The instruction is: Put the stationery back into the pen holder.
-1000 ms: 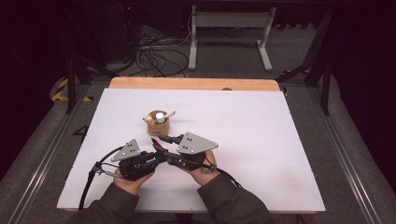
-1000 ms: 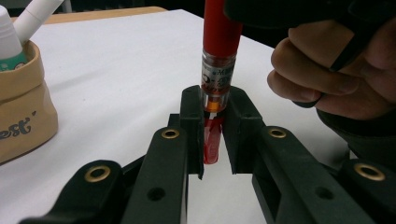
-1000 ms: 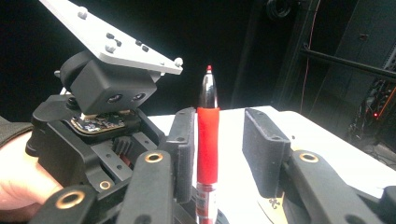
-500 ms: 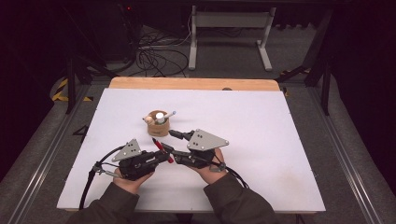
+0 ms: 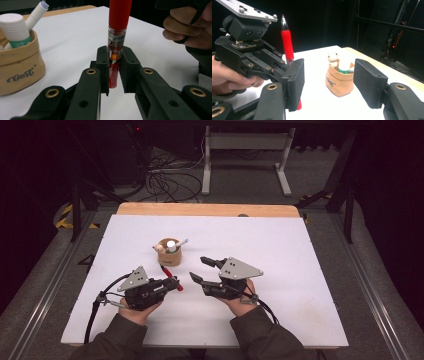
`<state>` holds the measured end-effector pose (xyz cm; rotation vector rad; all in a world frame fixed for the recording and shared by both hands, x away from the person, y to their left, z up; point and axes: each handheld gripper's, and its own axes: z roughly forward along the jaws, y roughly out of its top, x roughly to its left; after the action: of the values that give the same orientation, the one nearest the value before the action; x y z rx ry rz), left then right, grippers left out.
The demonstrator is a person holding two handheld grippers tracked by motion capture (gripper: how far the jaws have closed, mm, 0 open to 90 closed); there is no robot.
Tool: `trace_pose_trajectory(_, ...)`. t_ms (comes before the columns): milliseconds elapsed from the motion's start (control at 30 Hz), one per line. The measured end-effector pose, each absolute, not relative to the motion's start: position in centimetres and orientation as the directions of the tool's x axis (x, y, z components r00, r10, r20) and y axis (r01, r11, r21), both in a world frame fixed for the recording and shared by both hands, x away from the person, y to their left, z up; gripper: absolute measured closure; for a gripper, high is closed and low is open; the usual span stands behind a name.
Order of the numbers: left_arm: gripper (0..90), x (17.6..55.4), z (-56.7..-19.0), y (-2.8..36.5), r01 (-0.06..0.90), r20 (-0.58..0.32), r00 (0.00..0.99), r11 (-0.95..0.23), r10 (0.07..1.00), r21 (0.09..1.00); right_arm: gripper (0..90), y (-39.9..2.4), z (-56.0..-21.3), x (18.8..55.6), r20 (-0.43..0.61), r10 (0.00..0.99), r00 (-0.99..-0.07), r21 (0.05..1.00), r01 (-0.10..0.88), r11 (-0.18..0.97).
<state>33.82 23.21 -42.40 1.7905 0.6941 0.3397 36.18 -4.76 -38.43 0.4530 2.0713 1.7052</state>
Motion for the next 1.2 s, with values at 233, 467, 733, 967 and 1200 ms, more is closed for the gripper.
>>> trace_pose_trajectory(233, 79.4, 34.0, -42.0, 23.5, 0.275, -0.102, 0.776, -0.189, 0.622, 0.943, 37.8, -6.2, -38.4, 36.2, -0.096, 0.528, -0.844, 0.981, 0.009, 0.192)
trace_pose_trajectory(467, 79.4, 34.5, -41.7, 24.0, 0.262, -0.073, 0.762, -0.203, 0.644, 0.943, 35.2, -7.6, -38.8, 36.3, -0.087, 0.553, -0.829, 0.980, 0.028, 0.196)
trace_pose_trajectory(733, 79.3, 35.5, -41.0, 24.5, 0.246, -0.043, 0.738, -0.208, 0.674, 0.947, 34.0, -9.5, -39.2, 36.3, -0.079, 0.588, -0.805, 0.981, 0.043, 0.191)
trace_pose_trajectory(967, 79.3, 36.5, -40.5, 24.8, 0.229, -0.009, 0.709, -0.218, 0.705, 0.949, 31.7, -10.7, -39.3, 36.3, -0.078, 0.606, -0.791, 0.981, 0.049, 0.190)
trace_pose_trajectory(1200, 79.3, 37.6, -39.6, 25.3, 0.210, 0.014, 0.683, -0.215, 0.730, 0.954, 31.2, -11.4, -39.5, 36.3, -0.081, 0.615, -0.784, 0.980, 0.052, 0.195)
